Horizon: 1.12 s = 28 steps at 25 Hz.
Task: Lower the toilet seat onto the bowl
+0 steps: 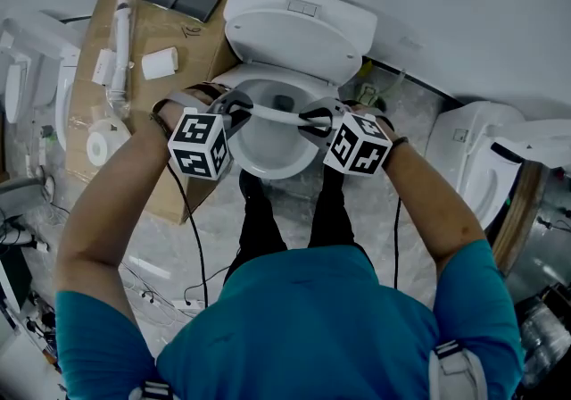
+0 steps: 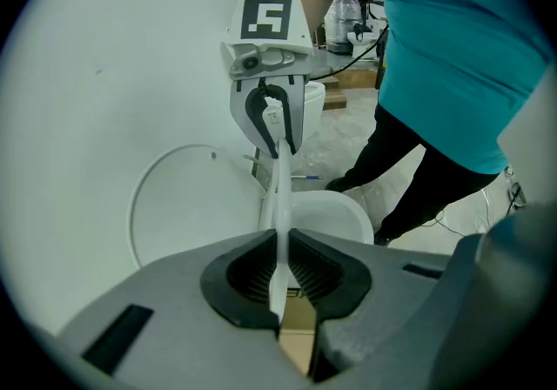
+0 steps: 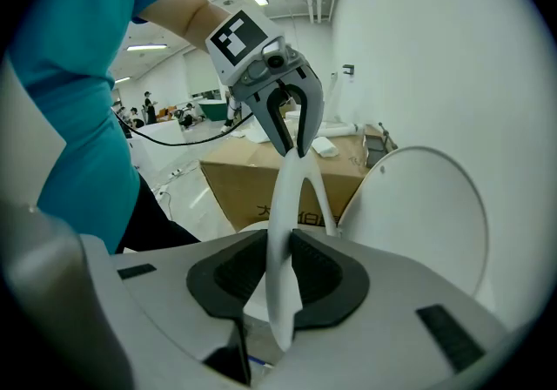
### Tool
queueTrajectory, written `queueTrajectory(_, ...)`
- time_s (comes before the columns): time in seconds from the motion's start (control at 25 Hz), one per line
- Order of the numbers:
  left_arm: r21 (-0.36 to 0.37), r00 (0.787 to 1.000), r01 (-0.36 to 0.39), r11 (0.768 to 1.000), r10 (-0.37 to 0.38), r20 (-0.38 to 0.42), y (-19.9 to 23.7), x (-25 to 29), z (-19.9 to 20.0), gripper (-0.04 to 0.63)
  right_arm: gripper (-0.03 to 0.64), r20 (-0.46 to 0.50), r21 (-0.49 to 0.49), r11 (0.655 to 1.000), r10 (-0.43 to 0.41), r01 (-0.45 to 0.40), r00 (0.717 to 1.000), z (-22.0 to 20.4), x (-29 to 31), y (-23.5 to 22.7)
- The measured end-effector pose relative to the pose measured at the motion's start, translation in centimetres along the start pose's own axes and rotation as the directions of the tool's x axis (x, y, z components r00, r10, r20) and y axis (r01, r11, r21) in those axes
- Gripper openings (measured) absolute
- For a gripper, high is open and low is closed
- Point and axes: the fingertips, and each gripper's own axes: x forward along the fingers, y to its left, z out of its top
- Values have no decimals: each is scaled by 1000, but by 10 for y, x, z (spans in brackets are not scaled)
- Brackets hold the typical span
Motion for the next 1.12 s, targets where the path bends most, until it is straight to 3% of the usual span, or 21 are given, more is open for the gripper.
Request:
queueTrajectory(0.28,8,999,46,999,-46,-4,-30,5,-2,42,139,-40,35,987,158,-157,987,-6,17,23)
queueTrajectory(0.44,9,998,58,998,-58,-3,-41,8,-4,44,182,-45,86,961,267,-263,963,-10,28,30)
queueTrajectory(0.76,17,995,96,995,-96,12,-67,14,-3,49,219,-85,122,872,484,-473,871,-17,50,57)
queueTrajectory(1.12,14,990,136,991,-136,21,-100,27,-12,59,249,-108,169,784,617,-597,779,-28,73,90)
